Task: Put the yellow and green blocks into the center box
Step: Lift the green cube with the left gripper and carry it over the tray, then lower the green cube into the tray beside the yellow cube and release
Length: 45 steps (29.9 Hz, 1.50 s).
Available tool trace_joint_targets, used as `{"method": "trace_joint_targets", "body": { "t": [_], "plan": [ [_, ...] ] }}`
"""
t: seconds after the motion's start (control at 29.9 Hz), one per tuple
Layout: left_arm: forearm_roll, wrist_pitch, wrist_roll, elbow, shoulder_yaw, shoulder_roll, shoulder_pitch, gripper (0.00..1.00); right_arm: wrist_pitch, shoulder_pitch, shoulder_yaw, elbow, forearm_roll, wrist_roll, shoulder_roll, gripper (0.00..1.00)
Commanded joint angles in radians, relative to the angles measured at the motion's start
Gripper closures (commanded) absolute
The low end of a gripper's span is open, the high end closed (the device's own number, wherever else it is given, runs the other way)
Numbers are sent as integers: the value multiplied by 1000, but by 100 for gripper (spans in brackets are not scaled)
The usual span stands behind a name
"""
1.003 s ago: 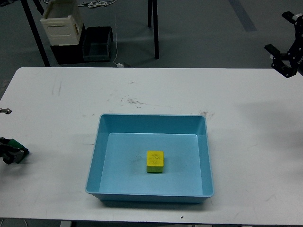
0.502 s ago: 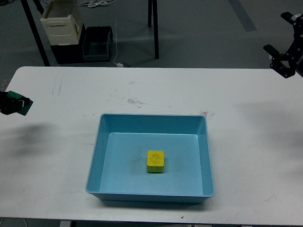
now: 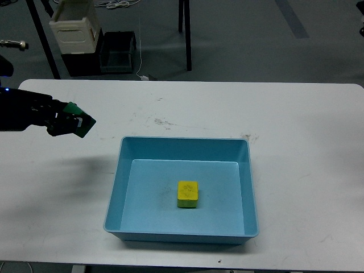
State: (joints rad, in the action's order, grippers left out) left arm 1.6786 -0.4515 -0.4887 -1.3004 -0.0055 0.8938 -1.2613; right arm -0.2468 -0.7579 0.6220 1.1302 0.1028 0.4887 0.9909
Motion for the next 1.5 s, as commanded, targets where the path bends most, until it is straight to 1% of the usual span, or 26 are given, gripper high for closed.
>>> {"method": "trace_joint_targets", "body": {
  "t": [0.0, 0.17, 0.3, 0.64, 0.9, 1.14, 1.24, 1.27, 1.3, 1.37, 1.47],
  "plan": [
    [7, -37, 0, -2, 4, -93, -12, 71, 0, 0, 2, -52, 0, 0, 5, 0],
    [90, -37, 0, 4, 7, -205, -35, 72, 0, 5, -1, -67, 0, 0, 5, 0],
    [130, -37, 0, 10, 9, -271, -62, 72, -2, 9, -1, -69, 0, 0, -1, 0],
    [203, -37, 0, 10, 18, -403, -76, 71, -2, 14, -2, -70, 0, 0, -17, 0],
    [279, -37, 0, 30, 79, -496, -69, 69, -2, 32, -2, -70, 0, 0, -18, 0],
    [282, -37, 0, 124, 160, -536, -64, 59, -2, 40, -1, -70, 0, 0, -20, 0],
    [279, -37, 0, 158, 170, -549, -59, 48, -2, 42, -2, -70, 0, 0, -20, 0],
    [279, -37, 0, 165, 168, -552, -50, 43, -2, 40, -2, -70, 0, 0, -20, 0],
    [277, -37, 0, 168, 168, -553, -44, 39, -2, 42, -2, -70, 0, 0, -20, 0],
    [277, -37, 0, 168, 167, -555, -38, 38, -2, 42, -2, -70, 0, 0, -20, 0],
    [276, -37, 0, 170, 165, -555, -32, 32, -2, 42, -2, -70, 0, 0, -21, 0]
  ]
}}
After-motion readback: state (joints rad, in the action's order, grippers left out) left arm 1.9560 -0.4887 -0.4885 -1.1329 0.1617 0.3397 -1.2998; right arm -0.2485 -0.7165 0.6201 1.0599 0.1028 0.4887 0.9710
